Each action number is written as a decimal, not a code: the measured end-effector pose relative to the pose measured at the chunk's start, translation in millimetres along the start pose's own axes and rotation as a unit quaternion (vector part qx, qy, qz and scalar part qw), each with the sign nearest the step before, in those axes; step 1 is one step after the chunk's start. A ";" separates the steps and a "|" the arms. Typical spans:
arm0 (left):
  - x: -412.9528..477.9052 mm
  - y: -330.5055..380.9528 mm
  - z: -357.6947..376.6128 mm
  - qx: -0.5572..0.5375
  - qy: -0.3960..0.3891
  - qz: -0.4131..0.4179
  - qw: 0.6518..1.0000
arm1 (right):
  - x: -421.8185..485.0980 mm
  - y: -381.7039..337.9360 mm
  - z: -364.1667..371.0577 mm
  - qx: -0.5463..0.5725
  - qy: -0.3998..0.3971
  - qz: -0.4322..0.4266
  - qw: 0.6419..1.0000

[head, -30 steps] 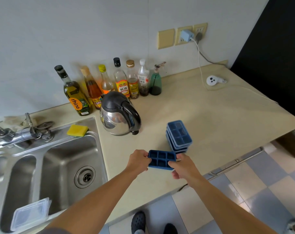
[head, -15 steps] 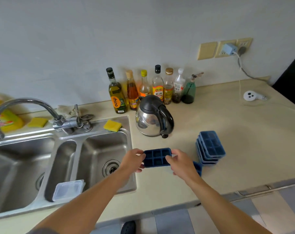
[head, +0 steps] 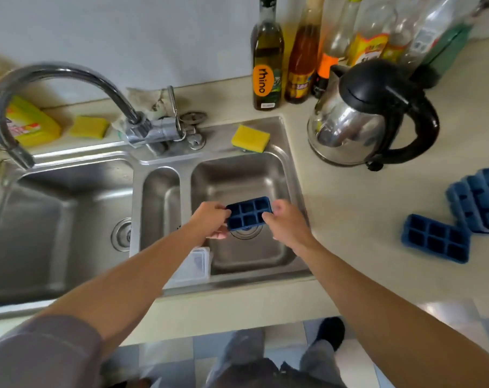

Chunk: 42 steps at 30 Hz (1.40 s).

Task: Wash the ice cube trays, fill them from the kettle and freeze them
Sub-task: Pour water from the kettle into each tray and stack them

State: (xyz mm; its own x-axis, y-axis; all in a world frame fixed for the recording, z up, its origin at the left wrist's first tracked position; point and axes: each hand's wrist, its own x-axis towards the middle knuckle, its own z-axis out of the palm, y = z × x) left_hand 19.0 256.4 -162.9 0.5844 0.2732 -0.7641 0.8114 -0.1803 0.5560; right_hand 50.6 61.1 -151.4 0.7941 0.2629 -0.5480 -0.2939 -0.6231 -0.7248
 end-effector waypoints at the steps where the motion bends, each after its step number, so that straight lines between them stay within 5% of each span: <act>1: 10.9 -4.5 -3.0 0.006 -0.005 -0.007 1.000 | 7.8 3.5 8.9 0.003 -0.014 0.016 1.000; 8: 61.0 -23.4 10.2 0.036 -0.045 -0.041 0.998 | 47.7 30.1 41.5 0.038 -0.046 0.104 0.993; 23: 90.9 -42.8 22.9 0.074 -0.020 -0.038 0.996 | 64.0 54.2 54.3 0.048 -0.095 0.066 0.992; 27: 72.3 -35.3 21.8 0.070 0.019 0.002 0.997 | 40.4 42.9 34.2 0.050 -0.064 0.044 0.996; 33: 25.0 -5.3 25.2 -0.122 0.028 0.031 0.992 | -5.7 5.1 -27.8 0.090 0.009 -0.016 0.996; 42: -31.2 65.9 32.9 -0.115 0.012 0.148 0.982 | -63.8 -52.2 -161.7 0.141 0.200 -0.157 0.957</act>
State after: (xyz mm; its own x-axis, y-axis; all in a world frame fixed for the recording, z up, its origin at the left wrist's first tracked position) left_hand 54.7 204.9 -113.1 0.7918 0.2635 -0.5511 0.5794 -0.0385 0.8141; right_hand 101.3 -42.3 -11.1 0.9903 0.0658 -0.1226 -0.0953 -0.3213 -0.9422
